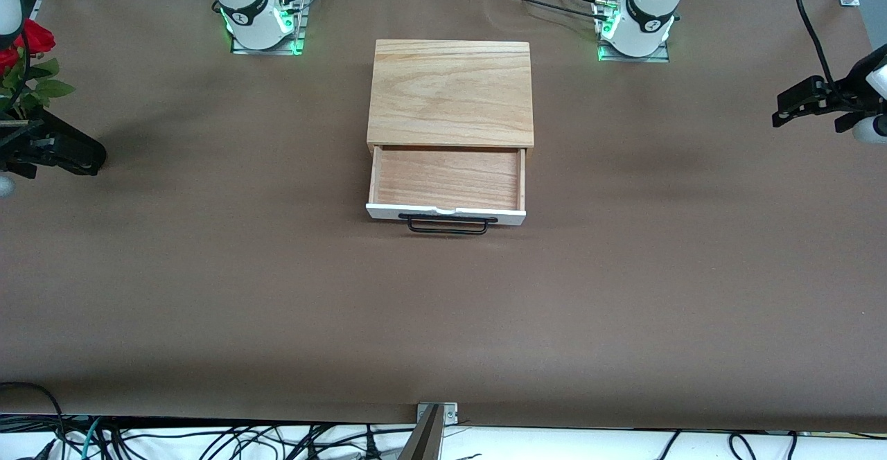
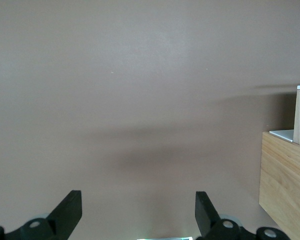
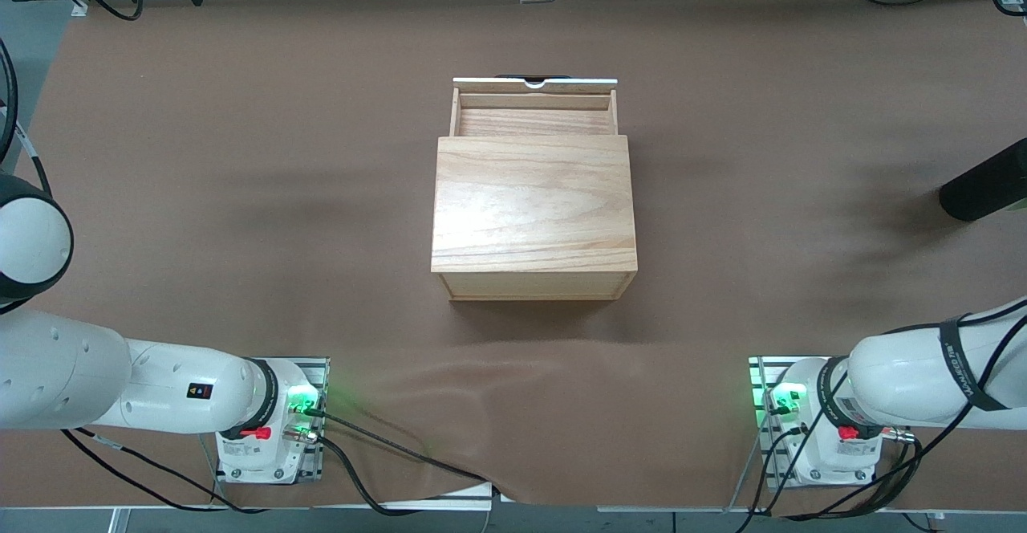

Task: Close drawer with both arms simultaneously

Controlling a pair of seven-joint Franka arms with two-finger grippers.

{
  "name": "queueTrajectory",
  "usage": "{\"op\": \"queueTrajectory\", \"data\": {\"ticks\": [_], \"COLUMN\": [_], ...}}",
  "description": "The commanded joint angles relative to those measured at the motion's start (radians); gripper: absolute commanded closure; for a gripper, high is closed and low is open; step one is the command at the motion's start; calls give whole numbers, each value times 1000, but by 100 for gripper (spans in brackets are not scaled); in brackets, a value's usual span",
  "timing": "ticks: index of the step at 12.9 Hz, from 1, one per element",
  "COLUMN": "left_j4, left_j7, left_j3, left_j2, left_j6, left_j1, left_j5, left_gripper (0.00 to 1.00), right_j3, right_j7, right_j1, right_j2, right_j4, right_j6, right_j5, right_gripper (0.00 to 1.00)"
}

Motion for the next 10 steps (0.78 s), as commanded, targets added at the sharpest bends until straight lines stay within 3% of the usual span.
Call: {"op": "queueTrajectory", "data": {"ticks": [1, 10], "left_j4": [-17, -17], "left_j7": [-3, 2], "left_j3": [1, 1], "left_j2": [-21, -19], "left_j6": [-7, -6], "left_j1": [5, 7], "left_j5": [-20, -20], "left_gripper": [0, 0], "right_j3": [2, 2], "right_j7": [7, 9], "right_j1": [0, 0], "right_j2": [0, 3], "right_j4": [5, 5], "right_j6": [5, 7], "right_j5": [-13, -7], "right_gripper": [0, 0]}}
